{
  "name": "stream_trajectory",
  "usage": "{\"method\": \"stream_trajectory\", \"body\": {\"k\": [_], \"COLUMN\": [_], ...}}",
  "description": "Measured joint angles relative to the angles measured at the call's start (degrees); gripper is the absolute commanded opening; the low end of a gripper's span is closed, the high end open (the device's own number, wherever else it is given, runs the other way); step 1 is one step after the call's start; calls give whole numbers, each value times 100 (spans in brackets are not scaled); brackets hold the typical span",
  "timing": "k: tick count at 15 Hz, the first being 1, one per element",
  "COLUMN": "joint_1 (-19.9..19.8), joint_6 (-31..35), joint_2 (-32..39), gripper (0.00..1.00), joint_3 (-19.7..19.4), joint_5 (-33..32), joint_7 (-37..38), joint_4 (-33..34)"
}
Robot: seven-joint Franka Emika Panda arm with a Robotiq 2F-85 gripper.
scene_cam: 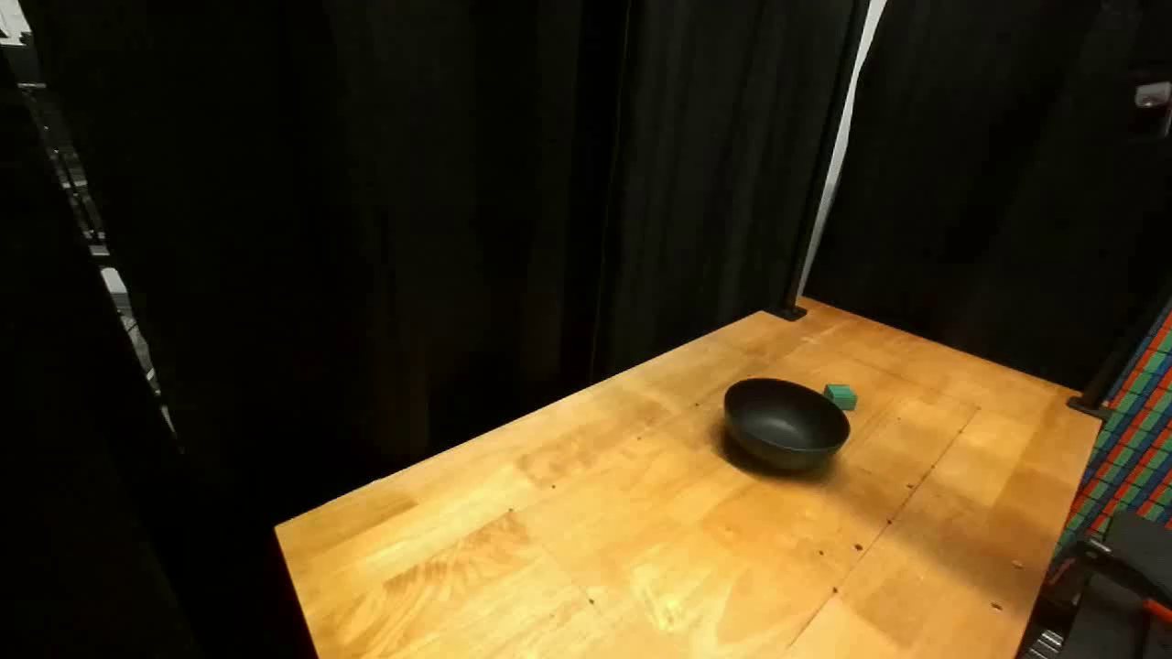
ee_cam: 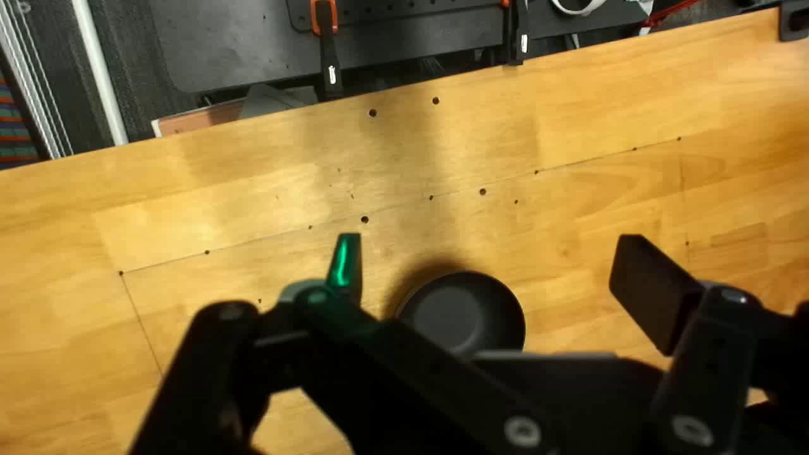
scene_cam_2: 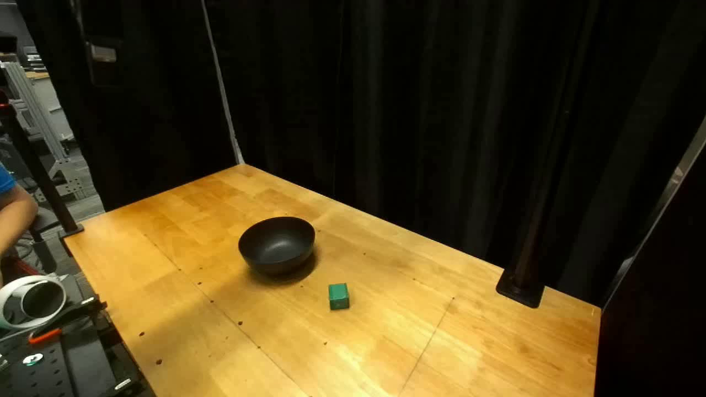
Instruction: Put the green cube in the black bowl
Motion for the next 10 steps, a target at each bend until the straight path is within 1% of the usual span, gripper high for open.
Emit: {"method": "stream_trajectory", "body": {"k": [6, 7, 10], "joint_1": [-18, -36, -83], "joint_6": [74, 350, 1812], "joint_2": [3, 68, 633], "gripper": [100, 100, 100], "joint_3": [22, 44, 118], "joint_5": [-5, -6, -5], "joint_7": [22, 108, 545], "joint_4": [18, -63, -432]}}
